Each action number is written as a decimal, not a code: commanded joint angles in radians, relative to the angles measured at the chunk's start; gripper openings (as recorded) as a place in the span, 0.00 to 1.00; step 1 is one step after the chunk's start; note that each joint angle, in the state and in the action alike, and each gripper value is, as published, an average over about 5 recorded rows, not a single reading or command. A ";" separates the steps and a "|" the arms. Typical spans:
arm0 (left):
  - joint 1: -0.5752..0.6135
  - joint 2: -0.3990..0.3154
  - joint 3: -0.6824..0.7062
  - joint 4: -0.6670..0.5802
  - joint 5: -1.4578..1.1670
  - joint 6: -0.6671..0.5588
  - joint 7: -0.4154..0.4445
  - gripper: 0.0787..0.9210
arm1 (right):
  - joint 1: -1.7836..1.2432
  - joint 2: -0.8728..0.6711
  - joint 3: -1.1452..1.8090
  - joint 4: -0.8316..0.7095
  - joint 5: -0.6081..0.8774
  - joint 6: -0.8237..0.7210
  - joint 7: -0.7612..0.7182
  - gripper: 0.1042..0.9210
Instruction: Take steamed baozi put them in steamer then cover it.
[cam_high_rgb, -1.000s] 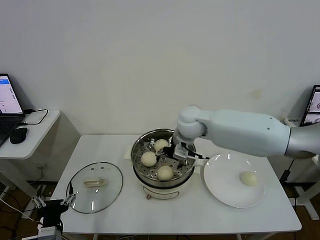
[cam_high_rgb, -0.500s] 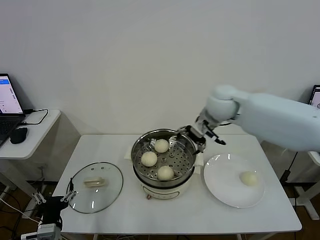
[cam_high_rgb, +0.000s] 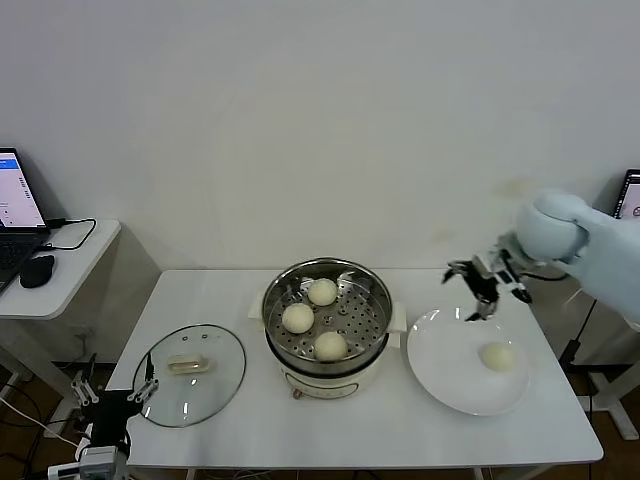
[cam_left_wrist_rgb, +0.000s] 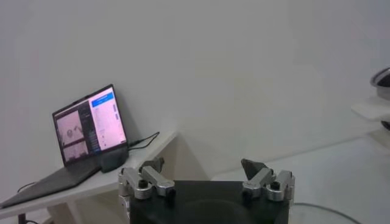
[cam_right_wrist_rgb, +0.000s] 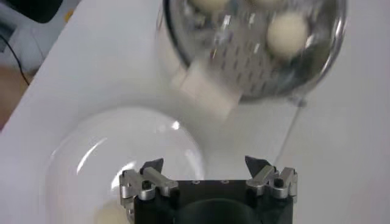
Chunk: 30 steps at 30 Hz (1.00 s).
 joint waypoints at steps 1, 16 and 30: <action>0.004 -0.003 -0.007 -0.003 0.003 0.002 0.001 0.88 | -0.432 -0.081 0.349 -0.109 -0.204 0.025 0.007 0.88; 0.019 -0.019 -0.023 -0.006 0.010 0.003 0.001 0.88 | -0.541 0.036 0.422 -0.235 -0.276 0.023 0.032 0.88; 0.014 -0.017 -0.021 0.002 0.012 0.004 0.001 0.88 | -0.582 0.105 0.470 -0.317 -0.333 0.021 0.051 0.86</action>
